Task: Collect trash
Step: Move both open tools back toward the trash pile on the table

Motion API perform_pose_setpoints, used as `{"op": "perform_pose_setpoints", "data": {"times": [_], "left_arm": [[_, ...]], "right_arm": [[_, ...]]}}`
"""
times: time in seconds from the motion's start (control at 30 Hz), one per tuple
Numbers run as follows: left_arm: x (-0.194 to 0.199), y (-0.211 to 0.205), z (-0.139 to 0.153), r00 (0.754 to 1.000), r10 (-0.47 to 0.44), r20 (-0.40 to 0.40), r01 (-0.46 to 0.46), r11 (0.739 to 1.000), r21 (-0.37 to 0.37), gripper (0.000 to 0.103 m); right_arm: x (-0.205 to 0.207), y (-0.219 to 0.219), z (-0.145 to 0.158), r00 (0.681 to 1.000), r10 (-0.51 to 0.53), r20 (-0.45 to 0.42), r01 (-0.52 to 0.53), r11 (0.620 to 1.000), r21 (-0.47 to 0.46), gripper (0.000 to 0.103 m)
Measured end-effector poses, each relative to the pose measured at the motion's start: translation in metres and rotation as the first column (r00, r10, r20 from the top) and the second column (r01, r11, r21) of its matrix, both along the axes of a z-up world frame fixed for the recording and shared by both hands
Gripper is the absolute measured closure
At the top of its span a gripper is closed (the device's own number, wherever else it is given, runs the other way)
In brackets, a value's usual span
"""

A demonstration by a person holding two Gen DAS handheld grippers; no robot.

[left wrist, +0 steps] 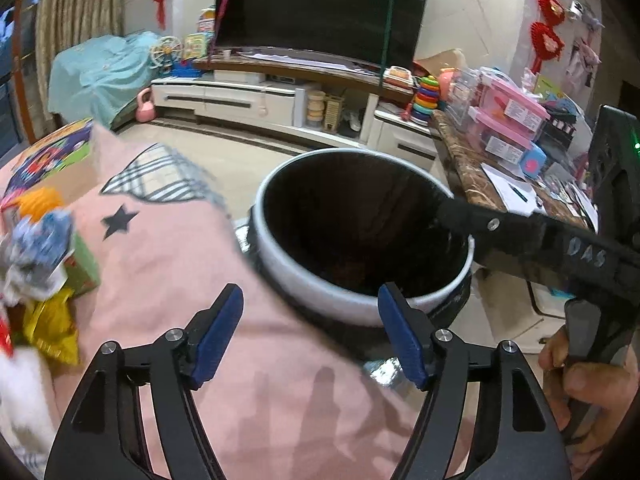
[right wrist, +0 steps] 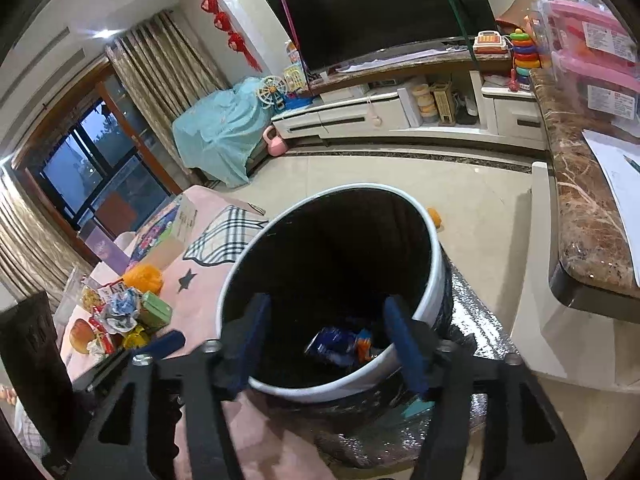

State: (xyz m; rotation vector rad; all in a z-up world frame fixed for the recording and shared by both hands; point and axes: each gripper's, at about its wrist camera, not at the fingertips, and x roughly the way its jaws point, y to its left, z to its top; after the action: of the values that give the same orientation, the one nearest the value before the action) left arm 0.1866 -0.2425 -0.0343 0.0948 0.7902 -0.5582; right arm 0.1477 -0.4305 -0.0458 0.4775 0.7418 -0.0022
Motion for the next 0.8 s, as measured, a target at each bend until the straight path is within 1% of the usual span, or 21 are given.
{"op": "perform_pose_setpoints", "data": {"times": [0.1,0.17,0.53,0.8], "left_arm": [[-0.007,0.015,-0.003,1.0,0.031,-0.001,-0.031,1.0,0.0,0.031],[-0.013,0.029,-0.005,0.998,0.057,-0.004,-0.057,0.998,-0.004,0.031],[-0.044,0.094,-0.009,0.984,0.175,0.004,-0.175,0.984,-0.012,0.031],[-0.065,0.138,-0.004,0.966,0.257,0.013,-0.256,0.966,-0.041,0.031]], "right_arm": [[-0.004,0.009,0.002,1.0,0.008,0.012,-0.008,1.0,-0.001,0.023],[-0.007,0.016,0.003,1.0,0.017,0.014,-0.017,1.0,0.002,0.021],[-0.018,0.07,-0.006,0.995,0.104,0.005,-0.104,0.994,0.022,0.02],[-0.024,0.105,-0.012,0.987,0.162,-0.003,-0.162,0.986,0.041,0.017]]}}
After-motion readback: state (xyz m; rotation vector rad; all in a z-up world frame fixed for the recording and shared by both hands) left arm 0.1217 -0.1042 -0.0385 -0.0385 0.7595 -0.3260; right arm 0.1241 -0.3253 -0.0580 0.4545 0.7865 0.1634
